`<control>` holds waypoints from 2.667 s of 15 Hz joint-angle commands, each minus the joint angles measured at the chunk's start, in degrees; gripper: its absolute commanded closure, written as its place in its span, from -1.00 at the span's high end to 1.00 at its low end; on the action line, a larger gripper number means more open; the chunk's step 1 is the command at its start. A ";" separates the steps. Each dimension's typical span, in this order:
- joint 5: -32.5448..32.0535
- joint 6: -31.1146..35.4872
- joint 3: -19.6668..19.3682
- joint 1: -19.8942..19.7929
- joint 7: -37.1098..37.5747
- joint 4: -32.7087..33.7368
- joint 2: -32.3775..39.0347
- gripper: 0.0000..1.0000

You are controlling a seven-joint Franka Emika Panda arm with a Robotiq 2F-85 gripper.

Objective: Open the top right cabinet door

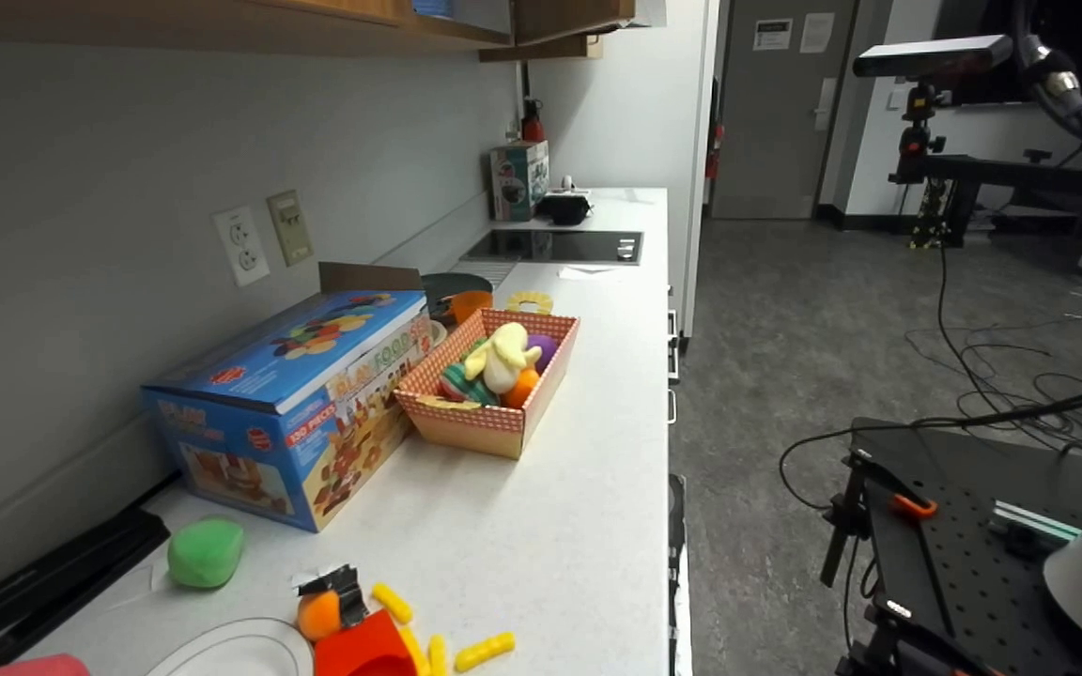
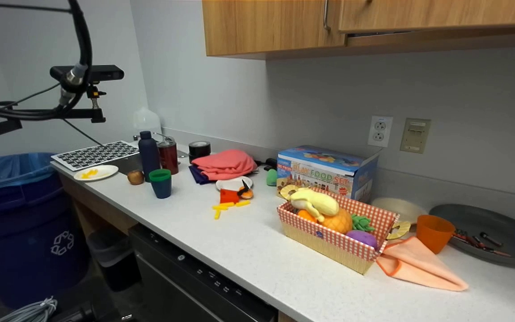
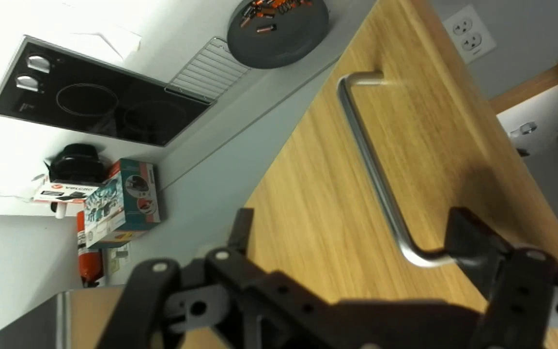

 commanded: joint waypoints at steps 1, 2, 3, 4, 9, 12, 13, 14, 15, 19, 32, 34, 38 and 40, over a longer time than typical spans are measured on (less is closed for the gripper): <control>-2.51 -8.54 1.22 -0.14 -0.82 12.77 8.82 1.00; -3.38 -10.33 1.56 -0.27 -0.42 14.56 9.92 1.00; -3.89 -11.96 1.70 -0.09 -0.39 16.05 10.85 1.00; -5.27 -13.62 2.18 -0.54 0.66 17.26 11.64 1.00; -15.91 -22.18 4.24 -2.46 6.48 21.25 12.79 1.00; -21.12 -26.35 4.68 -2.47 9.35 22.18 12.07 1.00; -21.76 -27.37 4.76 -2.43 9.77 22.25 11.35 1.00; -22.12 -27.67 4.81 -2.41 9.93 22.24 11.08 1.00; -22.56 -28.30 4.91 -2.37 10.06 22.13 10.54 1.00; -28.58 -33.27 6.26 -2.24 11.24 22.02 9.21 1.00; -36.33 -40.72 8.91 10.20 -0.99 19.21 4.91 1.00; -34.78 -40.79 9.32 12.45 -5.22 19.56 3.78 1.00; -33.16 -39.72 10.70 15.12 -11.62 22.31 3.49 1.00; -35.41 -36.41 11.45 14.86 -11.40 24.26 5.02 1.00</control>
